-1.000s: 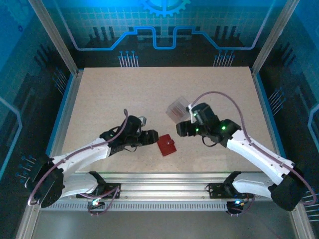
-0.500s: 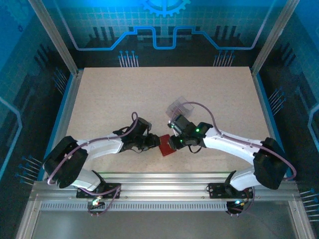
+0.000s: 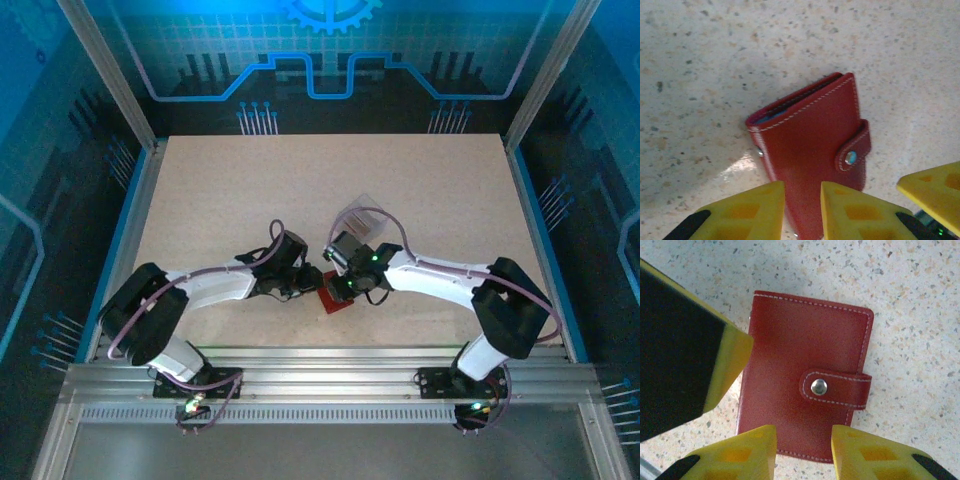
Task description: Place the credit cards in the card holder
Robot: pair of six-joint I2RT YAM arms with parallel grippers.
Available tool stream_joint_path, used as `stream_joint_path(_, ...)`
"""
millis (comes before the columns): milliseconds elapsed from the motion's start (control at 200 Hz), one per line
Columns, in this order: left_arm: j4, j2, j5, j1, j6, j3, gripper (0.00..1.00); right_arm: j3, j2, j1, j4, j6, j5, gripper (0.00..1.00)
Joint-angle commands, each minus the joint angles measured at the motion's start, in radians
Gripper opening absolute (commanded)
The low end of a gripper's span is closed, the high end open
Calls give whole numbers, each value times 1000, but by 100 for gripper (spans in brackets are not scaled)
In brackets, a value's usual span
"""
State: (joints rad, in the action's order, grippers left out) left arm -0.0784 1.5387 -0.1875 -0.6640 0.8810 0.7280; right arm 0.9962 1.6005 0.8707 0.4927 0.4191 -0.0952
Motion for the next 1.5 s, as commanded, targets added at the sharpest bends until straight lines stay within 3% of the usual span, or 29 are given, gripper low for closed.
stream_joint_path(0, -41, 28, 26, -5, -27, 34, 26, 39, 39, 13, -3, -14, -18, 37)
stream_joint_path(335, -73, 87, 63, -6, -41, 39, 25, 98, 134, -5, 3, -35, -37, 45)
stream_joint_path(725, -100, 117, 85, -10, -43, 45, 25, 91, 201, -23, 6, -47, -44, 49)
stream_joint_path(1031, -95, 155, 76, -16, -34, 68, 24, 92, 244, -19, 0, -87, 26, 50)
stream_joint_path(1121, -95, 159, 79, -16, -31, 68, 24, 99, 256, -18, 5, -93, 25, 46)
stream_joint_path(1346, -146, 189, 104, -23, -21, 84, 22, 98, 223, -22, 27, -72, -43, 21)
stream_joint_path(1496, -166, 199, 127, -26, -2, 84, 23, 104, 199, -27, 37, -77, -15, 12)
